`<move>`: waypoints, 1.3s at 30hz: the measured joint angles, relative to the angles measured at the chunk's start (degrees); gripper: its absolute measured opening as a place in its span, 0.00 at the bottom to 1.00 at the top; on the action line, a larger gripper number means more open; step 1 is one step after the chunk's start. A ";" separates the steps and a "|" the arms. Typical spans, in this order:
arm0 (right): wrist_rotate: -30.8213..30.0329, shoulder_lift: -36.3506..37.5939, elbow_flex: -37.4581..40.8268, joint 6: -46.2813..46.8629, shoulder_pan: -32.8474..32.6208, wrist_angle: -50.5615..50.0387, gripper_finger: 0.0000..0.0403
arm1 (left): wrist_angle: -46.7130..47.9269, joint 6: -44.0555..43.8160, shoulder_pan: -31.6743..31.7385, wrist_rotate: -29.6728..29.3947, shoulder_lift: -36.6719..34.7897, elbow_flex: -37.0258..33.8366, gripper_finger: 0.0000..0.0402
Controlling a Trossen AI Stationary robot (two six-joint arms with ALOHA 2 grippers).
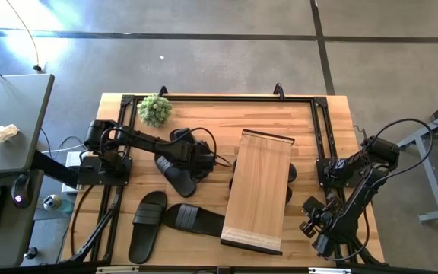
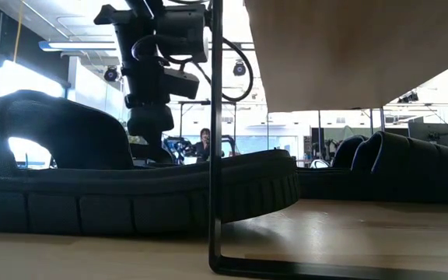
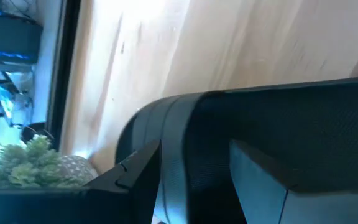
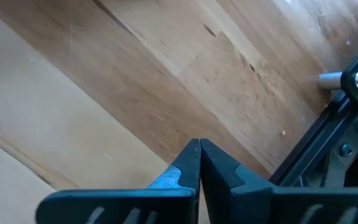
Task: Pick and place slides into the shelf
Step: Put the black slide on the shelf
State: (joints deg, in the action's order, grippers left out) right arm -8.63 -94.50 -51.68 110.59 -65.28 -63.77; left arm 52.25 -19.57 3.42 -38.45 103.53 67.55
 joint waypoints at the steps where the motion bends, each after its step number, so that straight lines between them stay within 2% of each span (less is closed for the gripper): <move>1: 0.47 0.00 0.00 0.00 0.00 0.02 0.00 | 0.05 -0.18 0.00 0.22 0.00 0.00 0.44; 12: 1.80 0.00 0.00 0.00 0.02 0.00 0.00 | 3.72 -0.89 0.04 -0.16 0.76 -0.05 0.43; 27: 1.12 0.00 0.00 0.12 0.02 0.00 0.00 | 3.24 -3.72 4.64 1.70 0.66 -3.19 0.42; 31: -0.35 0.00 0.00 0.12 0.04 -0.02 0.00 | 3.23 -3.72 4.44 0.92 0.66 -3.19 0.33; 37: -0.60 0.00 0.00 0.33 0.02 -0.04 0.00 | 3.24 -3.61 4.44 0.36 0.66 -3.19 0.05; 39: -0.56 0.00 0.00 0.89 0.02 -0.07 0.00 | 3.23 -3.58 4.46 0.20 0.62 -3.16 0.03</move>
State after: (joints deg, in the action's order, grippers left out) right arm -9.19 -94.50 -51.68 111.48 -65.25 -63.84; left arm 55.47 -23.15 7.88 -38.25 104.14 64.39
